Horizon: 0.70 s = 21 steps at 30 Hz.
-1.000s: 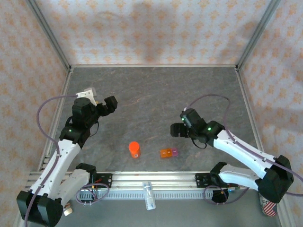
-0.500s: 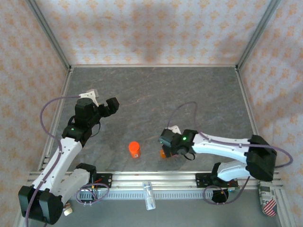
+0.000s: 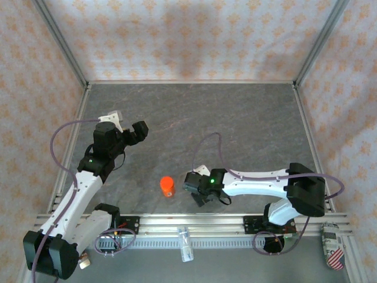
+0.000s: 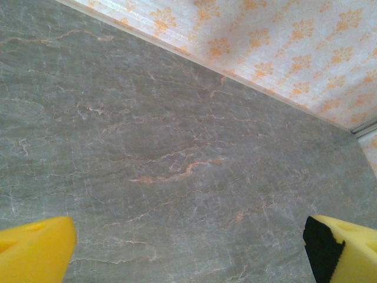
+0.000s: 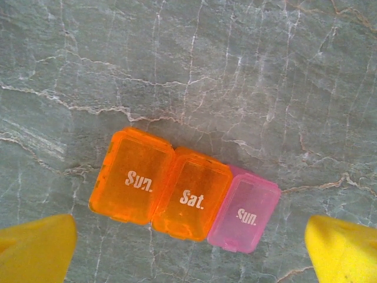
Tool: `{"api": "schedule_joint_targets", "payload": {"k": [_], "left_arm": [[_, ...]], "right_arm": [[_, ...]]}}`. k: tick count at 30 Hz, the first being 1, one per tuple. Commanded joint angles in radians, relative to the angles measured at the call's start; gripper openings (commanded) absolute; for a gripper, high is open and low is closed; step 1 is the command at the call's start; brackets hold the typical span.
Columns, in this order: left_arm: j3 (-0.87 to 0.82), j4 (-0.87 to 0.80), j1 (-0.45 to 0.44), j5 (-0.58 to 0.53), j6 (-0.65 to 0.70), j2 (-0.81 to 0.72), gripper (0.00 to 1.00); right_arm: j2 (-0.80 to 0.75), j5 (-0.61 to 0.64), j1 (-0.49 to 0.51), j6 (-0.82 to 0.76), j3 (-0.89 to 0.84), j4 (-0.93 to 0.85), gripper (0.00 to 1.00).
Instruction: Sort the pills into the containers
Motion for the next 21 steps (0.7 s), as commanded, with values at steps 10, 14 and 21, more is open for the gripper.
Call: {"api": "schedule_joint_targets", "payload": {"k": [10,14,21], "left_arm": [[-0.008,0.018,-0.003,0.018,0.003,-0.005,1.0],[-0.011,0.003,-0.005,0.017,0.009,-0.012,1.0],[-0.02,-0.001,-0.003,0.013,0.003,-0.021,1.0]], "right_arm": [[0.051,0.04,-0.061,0.02,-0.04,-0.008,1.0],[0.045,0.065,-0.141,0.018,-0.035,0.007,1.0],[0.11,0.11,-0.287,-0.02,0.045,0.043,0.99]]}}
